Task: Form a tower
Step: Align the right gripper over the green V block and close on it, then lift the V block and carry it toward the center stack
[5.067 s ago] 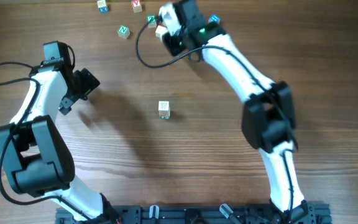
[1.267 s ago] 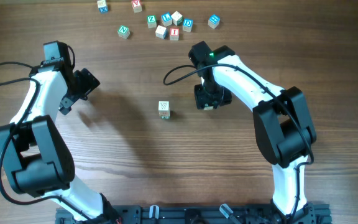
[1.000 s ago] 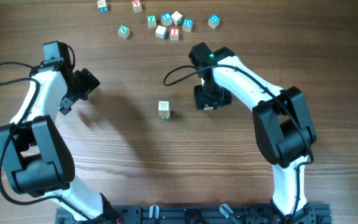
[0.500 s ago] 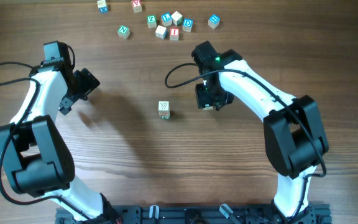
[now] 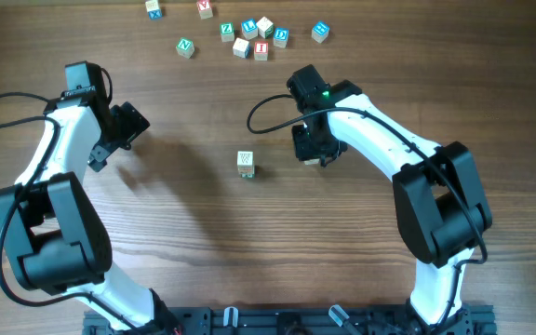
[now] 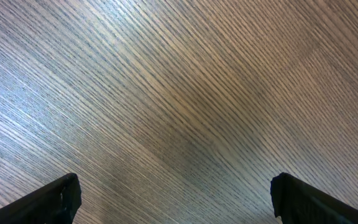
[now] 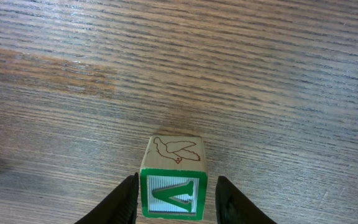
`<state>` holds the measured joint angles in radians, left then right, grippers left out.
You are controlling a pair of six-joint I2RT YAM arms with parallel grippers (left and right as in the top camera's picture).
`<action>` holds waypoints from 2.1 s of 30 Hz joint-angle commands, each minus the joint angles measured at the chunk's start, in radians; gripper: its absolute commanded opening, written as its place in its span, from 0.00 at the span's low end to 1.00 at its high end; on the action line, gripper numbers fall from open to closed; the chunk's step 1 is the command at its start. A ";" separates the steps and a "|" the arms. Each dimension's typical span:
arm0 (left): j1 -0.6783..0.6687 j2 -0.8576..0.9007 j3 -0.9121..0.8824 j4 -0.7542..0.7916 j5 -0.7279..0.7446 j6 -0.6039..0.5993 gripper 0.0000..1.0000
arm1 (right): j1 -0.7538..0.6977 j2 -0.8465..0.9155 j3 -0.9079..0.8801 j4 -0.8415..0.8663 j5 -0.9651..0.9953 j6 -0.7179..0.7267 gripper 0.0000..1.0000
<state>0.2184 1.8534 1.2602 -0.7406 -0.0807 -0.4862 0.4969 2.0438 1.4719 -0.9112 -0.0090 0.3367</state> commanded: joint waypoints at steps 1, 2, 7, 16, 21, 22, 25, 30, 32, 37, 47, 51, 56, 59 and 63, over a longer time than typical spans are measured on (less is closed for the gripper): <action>0.007 -0.019 0.011 0.000 0.001 0.008 1.00 | 0.008 -0.007 -0.010 -0.002 -0.018 0.007 0.46; 0.007 -0.019 0.011 0.000 0.001 0.008 1.00 | 0.008 -0.007 -0.010 -0.002 -0.018 0.007 0.45; 0.007 -0.019 0.011 0.000 0.001 0.008 1.00 | 0.008 -0.007 -0.010 -0.005 -0.018 0.007 0.46; 0.007 -0.019 0.011 0.000 0.001 0.008 1.00 | 0.008 -0.006 -0.014 -0.013 -0.017 0.007 0.34; 0.007 -0.019 0.011 0.000 0.001 0.008 1.00 | 0.008 -0.006 -0.015 -0.014 -0.017 0.008 0.40; 0.007 -0.019 0.011 0.000 0.001 0.008 1.00 | 0.008 -0.006 -0.015 -0.014 -0.018 0.008 0.38; 0.007 -0.019 0.011 0.000 0.001 0.008 1.00 | 0.008 -0.006 -0.015 -0.014 -0.017 0.034 0.37; 0.007 -0.019 0.011 0.000 0.001 0.008 1.00 | 0.008 -0.006 -0.015 -0.013 -0.017 0.035 0.39; 0.007 -0.019 0.011 0.000 0.001 0.008 1.00 | 0.008 -0.006 -0.015 -0.012 -0.017 0.035 0.38; 0.007 -0.019 0.011 0.000 0.001 0.008 1.00 | 0.008 -0.006 -0.015 0.002 -0.017 0.034 0.39; 0.007 -0.019 0.011 0.000 0.001 0.008 1.00 | 0.008 -0.006 -0.046 0.038 -0.017 0.034 0.38; 0.007 -0.019 0.011 0.000 0.001 0.008 1.00 | 0.008 -0.006 -0.045 0.060 -0.017 0.035 0.34; 0.007 -0.019 0.011 0.000 0.001 0.008 1.00 | 0.008 -0.006 -0.045 0.082 -0.014 0.033 0.32; 0.007 -0.019 0.011 0.000 0.001 0.008 1.00 | 0.008 -0.007 -0.024 0.079 -0.014 0.033 0.28; 0.007 -0.019 0.011 0.000 0.001 0.008 1.00 | 0.008 -0.034 0.053 0.037 -0.014 0.031 0.28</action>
<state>0.2184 1.8534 1.2602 -0.7406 -0.0807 -0.4862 0.4965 2.0438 1.4494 -0.8486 -0.0185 0.3664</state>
